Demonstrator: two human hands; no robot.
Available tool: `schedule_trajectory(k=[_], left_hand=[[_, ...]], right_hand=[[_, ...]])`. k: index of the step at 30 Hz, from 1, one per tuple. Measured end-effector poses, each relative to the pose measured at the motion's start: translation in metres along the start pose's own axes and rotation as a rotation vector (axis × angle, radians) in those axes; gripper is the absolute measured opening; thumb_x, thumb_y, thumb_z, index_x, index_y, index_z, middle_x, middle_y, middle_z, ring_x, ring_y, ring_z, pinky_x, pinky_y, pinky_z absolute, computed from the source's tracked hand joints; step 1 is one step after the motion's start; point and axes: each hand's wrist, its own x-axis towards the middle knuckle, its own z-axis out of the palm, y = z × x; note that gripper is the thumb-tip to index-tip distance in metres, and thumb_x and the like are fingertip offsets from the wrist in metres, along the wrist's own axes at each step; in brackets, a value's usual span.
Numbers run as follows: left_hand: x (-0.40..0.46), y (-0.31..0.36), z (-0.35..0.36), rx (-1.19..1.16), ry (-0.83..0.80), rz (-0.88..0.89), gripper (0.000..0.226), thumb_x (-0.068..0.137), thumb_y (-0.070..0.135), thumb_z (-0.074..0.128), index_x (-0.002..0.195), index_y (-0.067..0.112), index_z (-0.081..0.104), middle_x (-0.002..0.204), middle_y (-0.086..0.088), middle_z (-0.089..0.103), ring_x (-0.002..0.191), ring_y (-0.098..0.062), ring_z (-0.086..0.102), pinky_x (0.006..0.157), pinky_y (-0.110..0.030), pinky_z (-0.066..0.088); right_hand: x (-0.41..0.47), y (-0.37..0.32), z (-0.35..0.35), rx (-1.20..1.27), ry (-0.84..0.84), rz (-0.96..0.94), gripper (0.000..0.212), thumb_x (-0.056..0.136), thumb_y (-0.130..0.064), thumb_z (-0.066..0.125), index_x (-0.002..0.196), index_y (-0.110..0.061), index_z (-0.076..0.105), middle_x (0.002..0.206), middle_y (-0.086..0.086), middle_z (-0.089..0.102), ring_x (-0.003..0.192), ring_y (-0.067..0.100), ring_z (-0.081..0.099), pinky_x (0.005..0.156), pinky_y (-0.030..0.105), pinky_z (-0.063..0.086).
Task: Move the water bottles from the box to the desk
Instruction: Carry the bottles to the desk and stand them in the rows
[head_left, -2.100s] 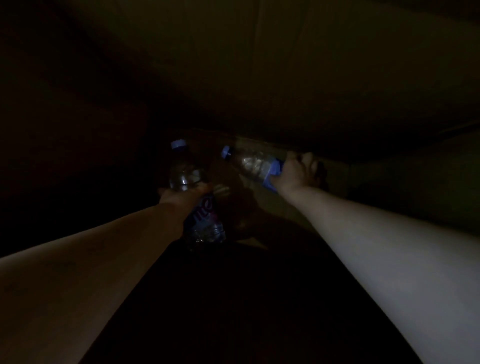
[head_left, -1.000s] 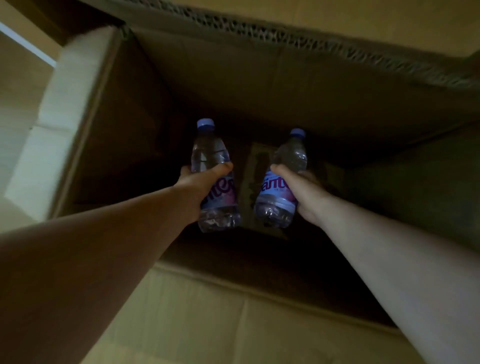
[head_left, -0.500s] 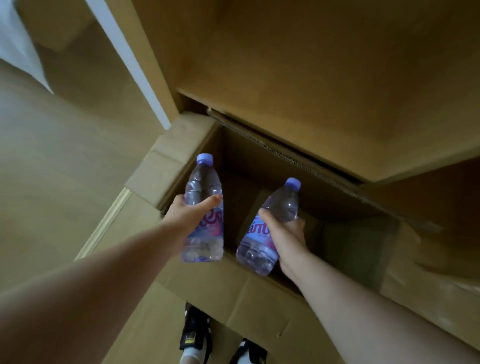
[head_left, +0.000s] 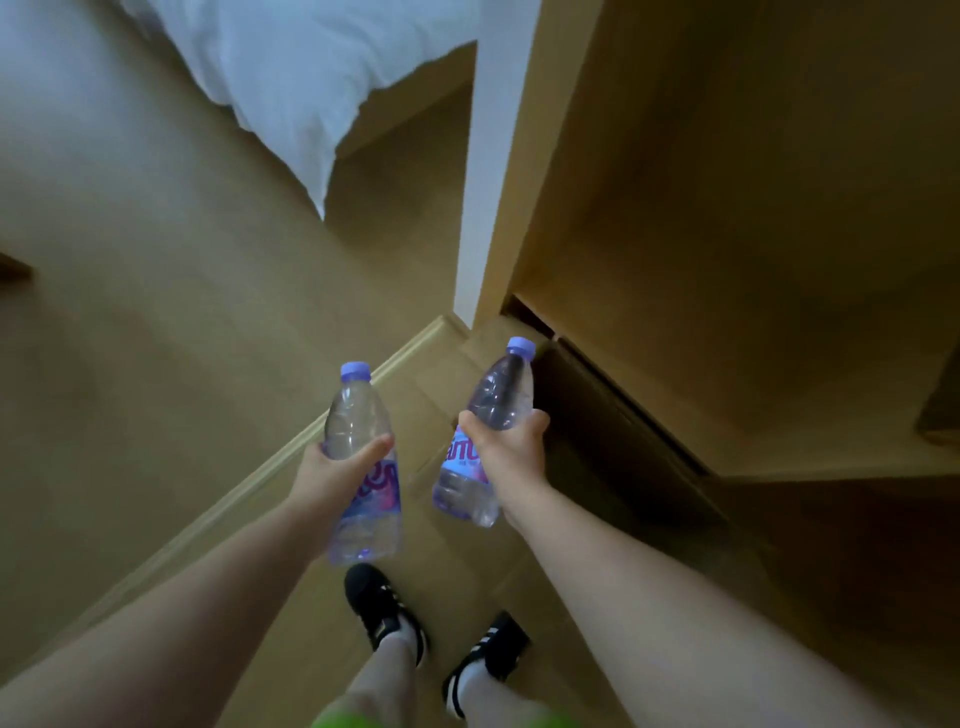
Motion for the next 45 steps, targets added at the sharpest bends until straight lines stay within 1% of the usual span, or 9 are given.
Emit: schedule_trajectory(k=[4,8,15,19,24,28,35,40,45], left_hand=[[-0.026,0.007,-0.060,0.014,0.060,0.022,0.043,0.079,0.026,0.076,0.112,0.006,0.058,0.087,-0.009,0.069,0.066,-0.017,0.066,0.049,-0.023,0.049],[-0.041,0.021,-0.122,0.013,0.125,0.041,0.058,0.074,0.035,0.079,0.116,0.006,0.051,0.102,-0.014,0.066,0.079,-0.022,0.066,0.057,-0.029,0.050],[-0.067,0.041,-0.217,-0.068,0.343,0.124,0.055,0.071,0.040,0.080,0.108,0.016,0.049,0.106,-0.008,0.063,0.098,-0.026,0.063,0.093,-0.043,0.050],[-0.073,0.050,-0.255,-0.211,0.478,0.123,0.059,0.072,0.040,0.080,0.114,0.012,0.049,0.112,-0.011,0.063,0.102,-0.027,0.063,0.094,-0.043,0.050],[-0.070,0.063,-0.291,-0.271,0.537,0.086,0.067,0.072,0.042,0.079,0.120,0.009,0.046,0.118,-0.012,0.061,0.105,-0.028,0.061,0.095,-0.044,0.049],[-0.050,0.085,-0.319,-0.281,0.558,0.075,0.073,0.071,0.043,0.079,0.123,0.008,0.042,0.121,-0.012,0.059,0.108,-0.028,0.060,0.096,-0.043,0.049],[0.018,0.165,-0.382,-0.331,0.597,0.039,0.070,0.072,0.043,0.079,0.121,0.012,0.039,0.115,-0.010,0.058,0.101,-0.029,0.061,0.092,-0.045,0.051],[0.078,0.255,-0.419,-0.396,0.622,0.055,0.069,0.072,0.040,0.079,0.120,0.013,0.038,0.116,-0.011,0.059,0.103,-0.031,0.061,0.094,-0.046,0.050],[0.130,0.340,-0.456,-0.377,0.616,0.124,0.064,0.071,0.040,0.079,0.112,0.018,0.036,0.109,-0.005,0.057,0.102,-0.027,0.061,0.094,-0.045,0.050]], right_hand=[[-0.045,-0.034,0.036,-0.079,-0.079,-0.080,0.063,0.076,-0.035,0.077,0.115,-0.018,0.031,0.113,0.007,0.059,0.099,0.026,0.063,0.092,0.044,0.053],[-0.083,-0.066,0.078,-0.210,-0.152,-0.173,0.063,0.076,-0.035,0.077,0.109,-0.021,0.025,0.116,0.008,0.056,0.100,0.028,0.061,0.091,0.046,0.052],[-0.136,-0.099,0.156,-0.402,-0.208,-0.297,0.065,0.078,-0.039,0.076,0.112,-0.013,0.026,0.123,0.016,0.056,0.106,0.034,0.059,0.083,0.034,0.045],[-0.158,-0.115,0.199,-0.415,-0.274,-0.355,0.071,0.075,-0.037,0.079,0.119,-0.007,0.032,0.121,0.016,0.058,0.097,0.031,0.059,0.078,0.032,0.043],[-0.171,-0.147,0.250,-0.423,-0.393,-0.398,0.072,0.076,-0.032,0.079,0.120,-0.006,0.028,0.119,0.019,0.056,0.104,0.035,0.061,0.091,0.045,0.050],[-0.168,-0.181,0.292,-0.434,-0.450,-0.447,0.073,0.077,-0.029,0.078,0.123,-0.007,0.027,0.113,0.015,0.055,0.102,0.035,0.061,0.092,0.051,0.050],[-0.131,-0.271,0.378,-0.497,-0.520,-0.477,0.065,0.079,-0.031,0.076,0.119,-0.014,0.027,0.109,0.011,0.058,0.094,0.030,0.064,0.086,0.051,0.054],[-0.100,-0.353,0.438,-0.541,-0.557,-0.506,0.070,0.080,-0.030,0.077,0.127,-0.013,0.028,0.110,0.010,0.057,0.091,0.025,0.063,0.078,0.041,0.056],[-0.071,-0.440,0.504,-0.539,-0.568,-0.609,0.070,0.078,-0.030,0.079,0.126,-0.013,0.030,0.112,0.010,0.055,0.096,0.027,0.063,0.084,0.046,0.056]])
